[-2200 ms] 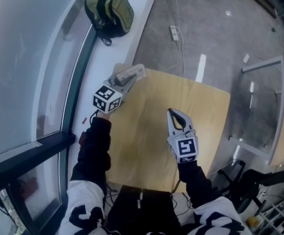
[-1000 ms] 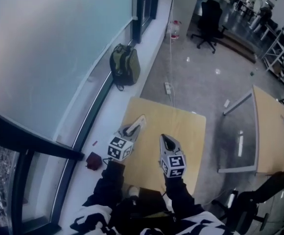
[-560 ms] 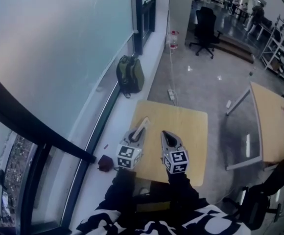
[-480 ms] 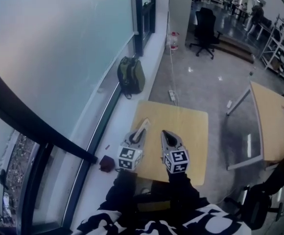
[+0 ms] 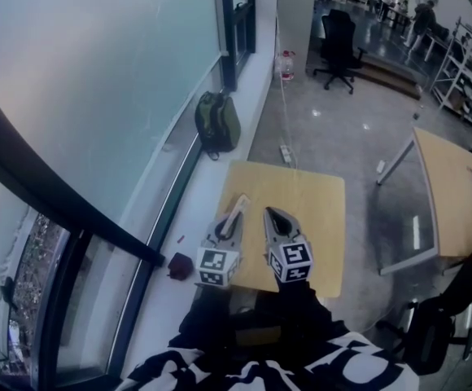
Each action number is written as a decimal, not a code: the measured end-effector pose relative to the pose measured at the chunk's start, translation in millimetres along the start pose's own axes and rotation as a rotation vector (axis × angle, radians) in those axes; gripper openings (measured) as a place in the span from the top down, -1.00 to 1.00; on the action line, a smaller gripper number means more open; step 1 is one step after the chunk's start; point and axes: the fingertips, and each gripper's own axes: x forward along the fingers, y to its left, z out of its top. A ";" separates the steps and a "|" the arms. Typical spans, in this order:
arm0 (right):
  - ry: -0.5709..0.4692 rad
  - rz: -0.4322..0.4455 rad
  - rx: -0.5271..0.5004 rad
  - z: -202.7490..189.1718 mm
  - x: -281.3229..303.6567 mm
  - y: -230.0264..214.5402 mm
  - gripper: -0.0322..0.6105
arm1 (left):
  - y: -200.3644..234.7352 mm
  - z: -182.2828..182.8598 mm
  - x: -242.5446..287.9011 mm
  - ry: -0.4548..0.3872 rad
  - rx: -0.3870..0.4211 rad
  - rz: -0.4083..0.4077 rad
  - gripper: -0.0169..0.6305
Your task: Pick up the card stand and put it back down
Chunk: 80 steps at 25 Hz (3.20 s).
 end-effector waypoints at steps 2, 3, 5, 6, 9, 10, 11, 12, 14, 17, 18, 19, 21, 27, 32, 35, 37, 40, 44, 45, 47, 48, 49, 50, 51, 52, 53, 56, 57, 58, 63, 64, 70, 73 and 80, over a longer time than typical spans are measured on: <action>-0.005 -0.007 0.000 2.5 -1.0 -1.1 0.83 | 0.2 -1.6 -0.8 0.008 0.004 0.003 0.88; -0.006 -0.010 0.000 3.1 -1.3 -1.7 0.83 | 0.7 -2.5 -1.3 0.010 0.003 0.004 0.88; -0.008 -0.014 0.000 4.5 -1.7 -2.1 0.83 | 1.8 -2.7 -2.7 0.006 0.000 0.003 0.88; -0.008 -0.015 0.000 5.1 -2.0 -2.0 0.83 | 2.2 -2.1 -3.2 0.003 -0.003 0.002 0.88; 0.000 -0.015 0.001 4.5 -2.3 -0.4 0.83 | 2.9 -1.7 -4.6 0.003 -0.009 -0.003 0.88; 0.003 -0.015 0.000 3.6 -2.2 0.7 0.83 | 3.3 -2.3 -5.1 0.005 -0.011 -0.006 0.88; 0.006 -0.017 0.000 2.7 -2.2 1.6 0.83 | 3.5 -3.2 -5.3 0.007 -0.012 -0.010 0.88; 0.008 -0.020 -0.001 1.8 -2.3 2.1 0.83 | 3.5 -4.2 -5.1 0.009 -0.012 -0.016 0.88; 0.012 -0.029 0.000 -0.7 -3.7 1.4 0.83 | 1.9 -6.4 -3.5 0.014 -0.015 -0.031 0.88; 0.022 -0.054 0.008 -6.7 -8.3 -5.2 0.83 | -4.0 -10.0 1.8 0.023 -0.023 -0.062 0.88; 0.025 -0.065 0.012 -8.6 -10.3 -9.4 0.83 | -7.2 -11.6 4.9 0.026 -0.024 -0.075 0.88; 0.026 -0.078 0.015 -9.6 -12.7 -14.5 0.83 | -11.1 -13.5 8.6 0.030 -0.025 -0.090 0.88; 0.026 -0.106 0.022 -10.5 -18.9 -26.2 0.83 | -20.4 -17.0 16.7 0.037 -0.022 -0.122 0.88; 0.030 -0.199 0.059 -18.6 -40.6 -66.3 0.83 | -57.6 -26.9 42.0 0.070 -0.010 -0.230 0.88; 0.043 -0.262 0.091 -28.2 -48.9 -100.3 0.83 | -85.5 -32.5 70.0 0.099 -0.008 -0.307 0.88; 0.053 -0.289 0.101 -32.6 -53.7 -117.8 0.83 | -99.8 -35.3 85.7 0.107 -0.014 -0.338 0.88; 0.057 -0.306 0.111 -36.5 -58.1 -127.9 0.83 | -108.8 -38.3 95.2 0.114 -0.016 -0.357 0.88; 0.069 -0.331 0.126 -44.8 -62.7 -142.2 0.83 | -118.6 -44.6 109.4 0.124 -0.018 -0.381 0.88; 0.083 -0.360 0.143 -52.0 -67.0 -161.0 0.83 | -128.7 -51.4 126.1 0.143 -0.021 -0.403 0.88; 0.087 -0.368 0.148 -53.1 -68.0 -165.5 0.83 | -131.4 -53.1 129.8 0.149 -0.020 -0.410 0.88; 0.093 -0.381 0.155 -55.6 -69.5 -172.9 0.83 | -135.8 -58.0 137.5 0.161 -0.018 -0.423 0.88; 0.096 -0.385 0.157 -57.1 -69.8 -176.0 0.83 | -137.2 -61.2 141.8 0.167 -0.020 -0.427 0.88; 0.100 -0.387 0.158 -58.7 -69.9 -178.7 0.83 | -138.4 -64.4 146.2 0.174 -0.023 -0.429 0.88; 0.104 -0.388 0.160 -60.6 -70.4 -181.2 0.83 | -139.7 -67.8 150.2 0.180 -0.028 -0.430 0.88; 0.109 -0.390 0.163 -62.8 -71.3 -183.7 0.83 | -141.4 -71.4 153.8 0.187 -0.031 -0.431 0.88; 0.116 -0.391 0.167 -65.7 -72.5 -186.2 0.83 | -143.3 -75.2 157.1 0.195 -0.034 -0.433 0.88; 0.123 -0.392 0.171 -68.9 -73.7 -188.6 0.83 | -145.2 -79.0 160.2 0.204 -0.036 -0.435 0.88; 0.140 -0.393 0.184 -77.5 -75.5 -194.9 0.83 | -147.1 -89.3 169.8 0.226 -0.037 -0.435 0.88; 0.145 -0.393 0.187 -80.0 -75.6 -196.9 0.83 | -146.6 -92.6 173.4 0.231 -0.039 -0.434 0.88; 0.149 -0.395 0.189 -82.3 -75.9 -199.3 0.83 | -146.0 -95.9 177.1 0.237 -0.043 -0.432 0.88; 0.171 -0.411 0.210 -92.7 -78.1 -216.9 0.83 | -144.2 -109.2 198.6 0.262 -0.051 -0.433 0.88; 0.175 -0.414 0.215 -94.7 -78.6 -221.6 0.83 | -144.3 -111.4 203.5 0.266 -0.052 -0.434 0.88; 0.200 -0.438 0.250 -108.8 -78.3 -249.3 0.83 | -150.5 -125.9 232.6 0.290 -0.054 -0.479 0.88; 0.206 -0.443 0.264 -115.2 -71.3 -260.5 0.83 | -151.6 -134.4 251.3 0.303 -0.036 -0.517 0.88; 0.255 -0.442 0.307 -142.0 -61.7 -284.4 0.83 | -160.1 -156.6 300.4 0.337 0.027 -0.607 0.88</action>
